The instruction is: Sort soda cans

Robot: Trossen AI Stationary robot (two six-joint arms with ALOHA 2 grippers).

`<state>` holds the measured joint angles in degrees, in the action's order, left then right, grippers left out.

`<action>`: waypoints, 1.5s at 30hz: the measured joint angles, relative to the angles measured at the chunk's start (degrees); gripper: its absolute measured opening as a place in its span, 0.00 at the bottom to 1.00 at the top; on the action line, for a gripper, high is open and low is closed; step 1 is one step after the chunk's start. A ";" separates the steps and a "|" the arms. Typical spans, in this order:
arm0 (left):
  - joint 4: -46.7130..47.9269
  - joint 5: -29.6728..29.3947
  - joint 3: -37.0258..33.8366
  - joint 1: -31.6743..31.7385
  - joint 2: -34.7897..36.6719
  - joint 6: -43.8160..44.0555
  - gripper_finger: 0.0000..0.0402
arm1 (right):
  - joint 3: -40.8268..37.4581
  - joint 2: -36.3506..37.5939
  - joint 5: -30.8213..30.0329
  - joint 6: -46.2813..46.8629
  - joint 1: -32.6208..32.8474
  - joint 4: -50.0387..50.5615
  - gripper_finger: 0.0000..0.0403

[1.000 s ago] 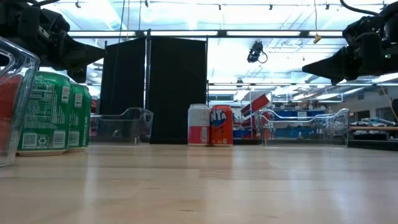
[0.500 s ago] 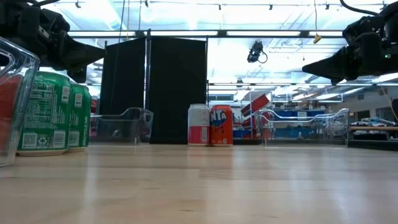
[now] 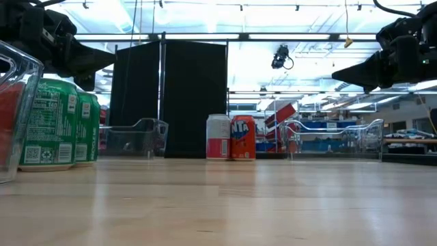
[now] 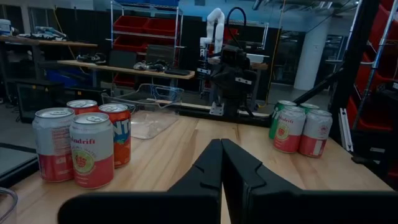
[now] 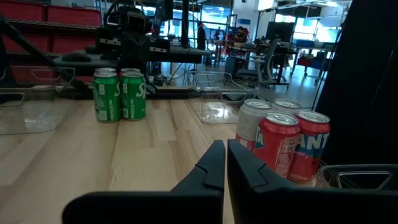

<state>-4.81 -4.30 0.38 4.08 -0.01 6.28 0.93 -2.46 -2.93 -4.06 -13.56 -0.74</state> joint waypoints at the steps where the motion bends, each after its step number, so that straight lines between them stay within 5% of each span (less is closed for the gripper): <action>1: 0.00 0.01 -0.01 0.00 -0.02 0.00 0.02 | 0.00 0.00 0.00 0.00 0.00 0.00 0.01; 25: -8.16 -3.09 0.01 0.02 -1.18 4.50 0.02 | 0.02 0.00 0.00 0.00 0.00 -0.01 0.02; 45: -10.31 -5.79 3.75 2.98 -26.40 10.78 0.02 | 0.00 0.00 0.01 0.00 0.00 -0.01 0.01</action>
<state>-15.12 -10.09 4.13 7.05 -26.41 17.06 0.93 -2.46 -2.92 -4.06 -13.56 -0.75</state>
